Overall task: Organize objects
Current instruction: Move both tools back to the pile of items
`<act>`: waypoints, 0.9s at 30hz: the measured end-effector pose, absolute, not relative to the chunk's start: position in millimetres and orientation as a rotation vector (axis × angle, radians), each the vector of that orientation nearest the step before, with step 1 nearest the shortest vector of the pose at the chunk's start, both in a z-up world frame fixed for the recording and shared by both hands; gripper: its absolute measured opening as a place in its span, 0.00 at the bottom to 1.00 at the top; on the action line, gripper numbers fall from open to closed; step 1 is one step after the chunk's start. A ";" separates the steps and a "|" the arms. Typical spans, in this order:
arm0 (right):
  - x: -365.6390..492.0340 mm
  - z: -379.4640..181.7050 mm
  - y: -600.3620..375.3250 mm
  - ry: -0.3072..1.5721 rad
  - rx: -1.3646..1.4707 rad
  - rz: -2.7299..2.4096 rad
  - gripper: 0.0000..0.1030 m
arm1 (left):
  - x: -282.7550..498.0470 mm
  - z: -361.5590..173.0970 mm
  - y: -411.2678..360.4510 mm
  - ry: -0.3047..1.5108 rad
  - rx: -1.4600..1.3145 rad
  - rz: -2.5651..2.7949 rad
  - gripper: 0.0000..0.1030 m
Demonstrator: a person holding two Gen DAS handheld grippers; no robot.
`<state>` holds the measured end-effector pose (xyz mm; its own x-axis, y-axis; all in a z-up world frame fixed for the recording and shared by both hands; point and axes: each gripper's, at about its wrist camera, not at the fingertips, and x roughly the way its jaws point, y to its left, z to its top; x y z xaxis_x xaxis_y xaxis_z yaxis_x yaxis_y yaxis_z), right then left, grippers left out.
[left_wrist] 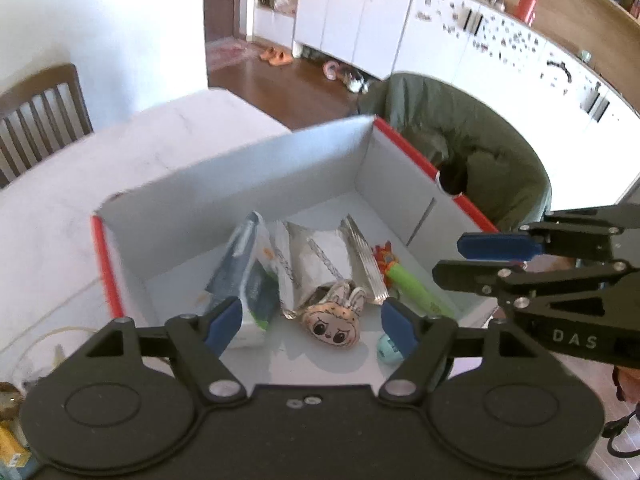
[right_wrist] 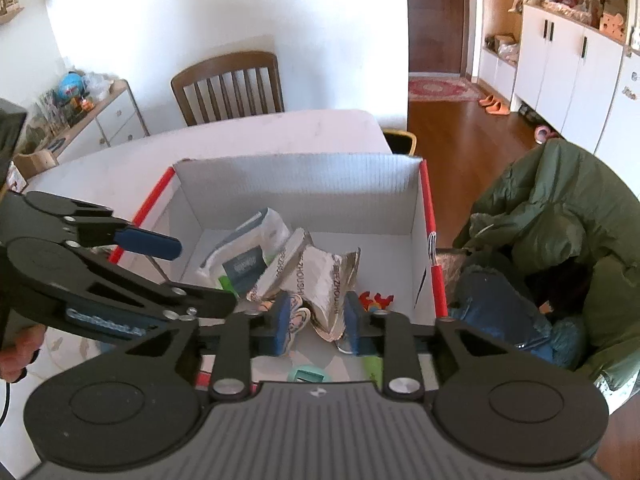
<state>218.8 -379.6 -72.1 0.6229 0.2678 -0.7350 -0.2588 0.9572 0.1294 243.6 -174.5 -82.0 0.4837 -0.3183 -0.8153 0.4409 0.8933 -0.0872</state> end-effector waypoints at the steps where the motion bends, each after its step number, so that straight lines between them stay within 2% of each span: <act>1: 216.9 -70.6 -379.0 0.843 0.015 0.303 0.29 | 240.1 -77.5 -171.7 0.948 0.135 -0.457 0.76; 8: 202.0 -55.1 -366.9 0.814 0.025 0.311 0.30 | 223.4 -58.4 -147.4 0.886 0.090 -0.422 0.79; 10: 196.5 -50.0 -362.2 0.800 0.029 0.314 0.46 | 217.4 -52.6 -138.7 0.876 0.086 -0.410 0.81; 11: 193.1 -46.9 -359.2 0.790 0.029 0.314 0.49 | 214.7 -49.9 -134.4 0.873 0.084 -0.400 0.81; 14: 184.7 -37.6 -349.4 0.767 0.017 0.317 0.52 | 205.4 -40.8 -118.8 0.848 0.062 -0.382 0.81; 16: 180.4 -32.1 -341.5 0.758 0.017 0.321 0.59 | 198.7 -34.8 -107.7 0.833 0.049 -0.375 0.82; 20: 171.0 -23.6 -323.5 0.743 0.016 0.330 0.61 | 185.6 -25.2 -85.1 0.805 0.033 -0.361 0.85; 27: 157.5 -9.8 -284.2 0.710 0.011 0.366 0.74 | 165.4 -13.4 -41.9 0.753 0.008 -0.332 0.93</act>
<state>157.5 -284.2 -9.8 0.6975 0.3317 -0.6352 -0.3246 0.9365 0.1326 165.4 -41.9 -13.4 0.6799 -0.2931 -0.6722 0.2990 0.9478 -0.1108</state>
